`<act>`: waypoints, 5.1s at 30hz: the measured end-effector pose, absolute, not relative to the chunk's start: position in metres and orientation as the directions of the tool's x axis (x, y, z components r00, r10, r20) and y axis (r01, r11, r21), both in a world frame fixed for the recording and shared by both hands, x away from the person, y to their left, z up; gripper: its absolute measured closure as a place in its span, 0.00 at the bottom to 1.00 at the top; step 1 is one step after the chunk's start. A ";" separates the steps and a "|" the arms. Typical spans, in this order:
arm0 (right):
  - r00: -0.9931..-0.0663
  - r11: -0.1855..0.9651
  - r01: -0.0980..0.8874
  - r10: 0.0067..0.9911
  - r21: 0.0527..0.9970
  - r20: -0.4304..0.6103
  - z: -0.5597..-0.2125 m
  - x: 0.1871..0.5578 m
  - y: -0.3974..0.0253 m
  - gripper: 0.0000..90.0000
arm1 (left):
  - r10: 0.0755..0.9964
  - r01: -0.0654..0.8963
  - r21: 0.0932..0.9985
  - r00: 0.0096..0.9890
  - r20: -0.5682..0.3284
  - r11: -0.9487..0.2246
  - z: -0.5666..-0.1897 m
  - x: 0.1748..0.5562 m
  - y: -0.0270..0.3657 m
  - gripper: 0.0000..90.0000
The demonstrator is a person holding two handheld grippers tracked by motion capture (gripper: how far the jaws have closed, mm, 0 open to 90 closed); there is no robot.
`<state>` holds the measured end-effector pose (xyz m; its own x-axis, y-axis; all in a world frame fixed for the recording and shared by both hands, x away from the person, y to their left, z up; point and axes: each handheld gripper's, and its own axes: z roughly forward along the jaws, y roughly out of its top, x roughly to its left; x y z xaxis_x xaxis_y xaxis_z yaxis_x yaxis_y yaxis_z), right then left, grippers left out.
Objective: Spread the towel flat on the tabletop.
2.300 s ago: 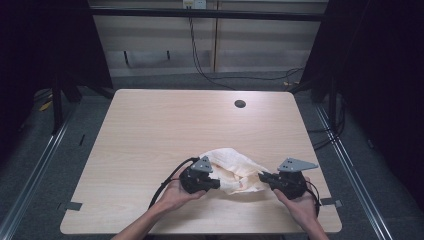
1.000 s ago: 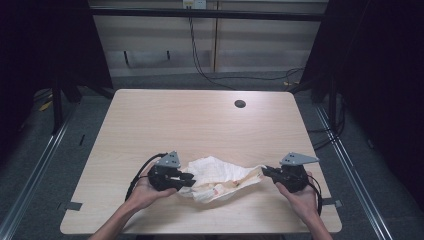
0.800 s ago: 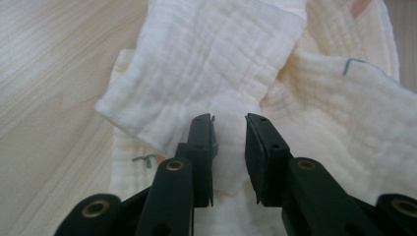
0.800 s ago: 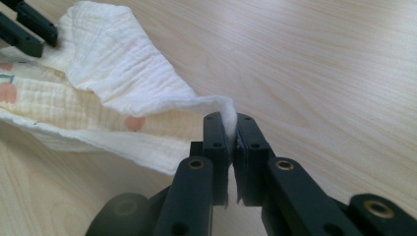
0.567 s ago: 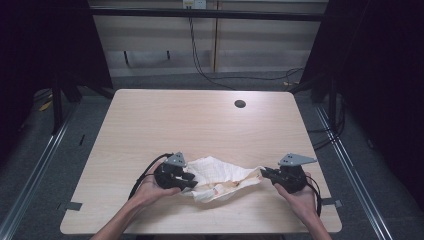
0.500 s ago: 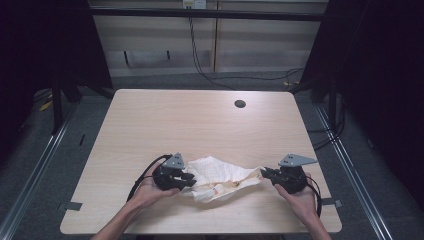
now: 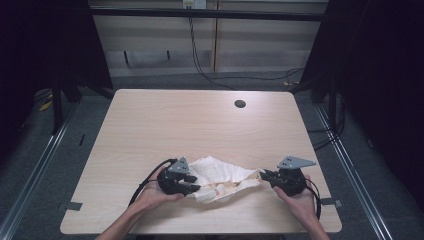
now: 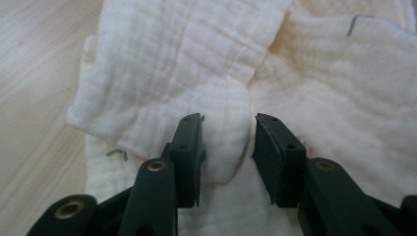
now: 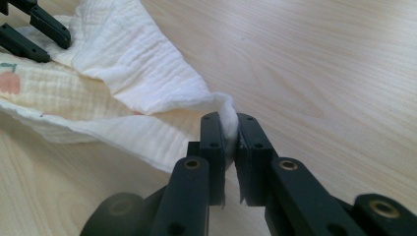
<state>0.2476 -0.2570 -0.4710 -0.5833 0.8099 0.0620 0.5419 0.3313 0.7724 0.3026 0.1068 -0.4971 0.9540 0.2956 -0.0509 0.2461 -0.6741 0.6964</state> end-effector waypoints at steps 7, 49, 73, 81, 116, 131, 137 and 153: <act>-0.584 0.326 0.536 0.809 0.779 0.063 -0.470 0.247 -0.258 0.90 | 0.290 0.286 0.690 0.950 -0.114 -0.665 -0.492 0.307 0.110 0.95; -0.657 0.220 0.380 0.748 0.899 0.095 -0.383 0.286 -0.250 0.96 | 0.418 0.337 0.891 0.888 -0.193 -0.304 -0.385 0.332 0.196 0.97; -0.707 0.252 0.234 0.707 0.939 -0.014 -0.288 0.268 -0.246 0.97 | 0.417 0.197 0.951 0.905 -0.083 -0.238 -0.295 0.311 0.210 0.98; -0.739 0.255 0.146 0.670 0.956 -0.066 -0.261 0.234 -0.243 0.97 | 0.404 0.158 0.954 0.914 -0.043 -0.255 -0.275 0.282 0.209 0.98; -0.670 0.284 0.457 0.733 0.843 0.116 -0.386 0.361 -0.239 0.97 | 0.567 0.518 0.830 0.755 -0.330 -0.207 -0.409 0.403 0.187 0.96; -0.521 0.217 0.565 0.842 0.796 0.140 -0.422 0.409 -0.243 0.77 | 0.641 0.577 0.803 0.675 -0.366 -0.149 -0.434 0.429 0.182 0.67; -0.528 0.222 0.560 0.838 0.798 0.138 -0.420 0.400 -0.248 0.66 | 0.617 0.576 0.788 0.707 -0.346 -0.218 -0.446 0.411 0.181 0.65; -0.649 0.355 0.540 0.753 0.763 0.108 -0.435 0.292 -0.251 0.65 | 0.447 0.495 0.715 0.850 -0.280 -0.494 -0.467 0.325 0.163 0.72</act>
<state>0.2915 -0.2505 -0.4352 -0.6490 0.7530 0.1084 0.5396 0.3552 0.7633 0.3249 0.1630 -0.4666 0.8499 0.4465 -0.2798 0.4949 -0.4938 0.7150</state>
